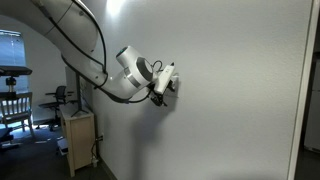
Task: Turn on the light switch on the right
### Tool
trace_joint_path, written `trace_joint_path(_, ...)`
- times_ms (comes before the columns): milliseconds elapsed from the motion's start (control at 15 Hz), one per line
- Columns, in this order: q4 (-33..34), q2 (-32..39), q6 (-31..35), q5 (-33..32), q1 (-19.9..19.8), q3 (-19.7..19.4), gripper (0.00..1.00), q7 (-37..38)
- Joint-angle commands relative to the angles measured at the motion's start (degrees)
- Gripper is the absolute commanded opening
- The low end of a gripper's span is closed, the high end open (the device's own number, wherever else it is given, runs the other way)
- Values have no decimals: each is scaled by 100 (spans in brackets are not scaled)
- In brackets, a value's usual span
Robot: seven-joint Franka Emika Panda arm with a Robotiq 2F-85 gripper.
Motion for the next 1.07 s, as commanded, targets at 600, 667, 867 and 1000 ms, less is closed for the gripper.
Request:
trace_joint_path(600,561,70,155,-2687,718,-1003,100,2651)
trace_joint_path(667,622,63,148,-2854,733,-1031,100,2763)
trace_joint_path(867,652,17,111,-3240,766,-1062,100,3006)
trace_joint_path(1000,658,39,97,-3361,749,-1041,100,3095)
